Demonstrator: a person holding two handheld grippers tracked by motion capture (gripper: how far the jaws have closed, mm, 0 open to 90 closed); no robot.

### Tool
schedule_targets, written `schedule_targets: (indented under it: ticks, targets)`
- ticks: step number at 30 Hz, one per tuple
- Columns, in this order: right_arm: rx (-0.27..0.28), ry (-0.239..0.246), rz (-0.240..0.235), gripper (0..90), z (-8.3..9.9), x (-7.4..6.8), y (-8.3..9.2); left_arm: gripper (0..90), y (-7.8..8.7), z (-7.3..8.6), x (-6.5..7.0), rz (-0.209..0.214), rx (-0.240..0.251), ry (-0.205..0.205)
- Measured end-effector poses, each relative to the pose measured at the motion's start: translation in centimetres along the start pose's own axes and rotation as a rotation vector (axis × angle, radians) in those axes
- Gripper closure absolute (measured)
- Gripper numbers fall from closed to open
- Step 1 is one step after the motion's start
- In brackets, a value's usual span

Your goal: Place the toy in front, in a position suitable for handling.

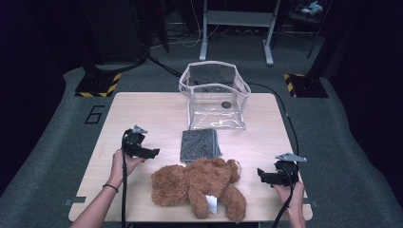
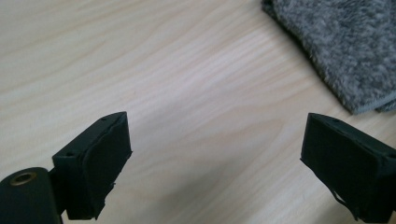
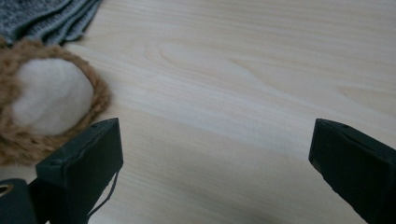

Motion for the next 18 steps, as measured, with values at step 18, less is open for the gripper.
schedule_targets:
  ticks: [18]
  targets:
    - [-0.016, 0.085, -0.054, 3.5, -3.5, -2.5, -1.4, 2.2, 2.1, 7.3, 0.6, -0.057, -0.001, 0.074]
Point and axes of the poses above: each handheld gripper's, and its own axes: y roughly backward along the jaws, z roughly out of its underside, x roughly to its right, the point moved 1 cm from there along -y, roughly forward along the jaws, and after that the axes turned 6 degrees about -y, right-handed, at the moved point
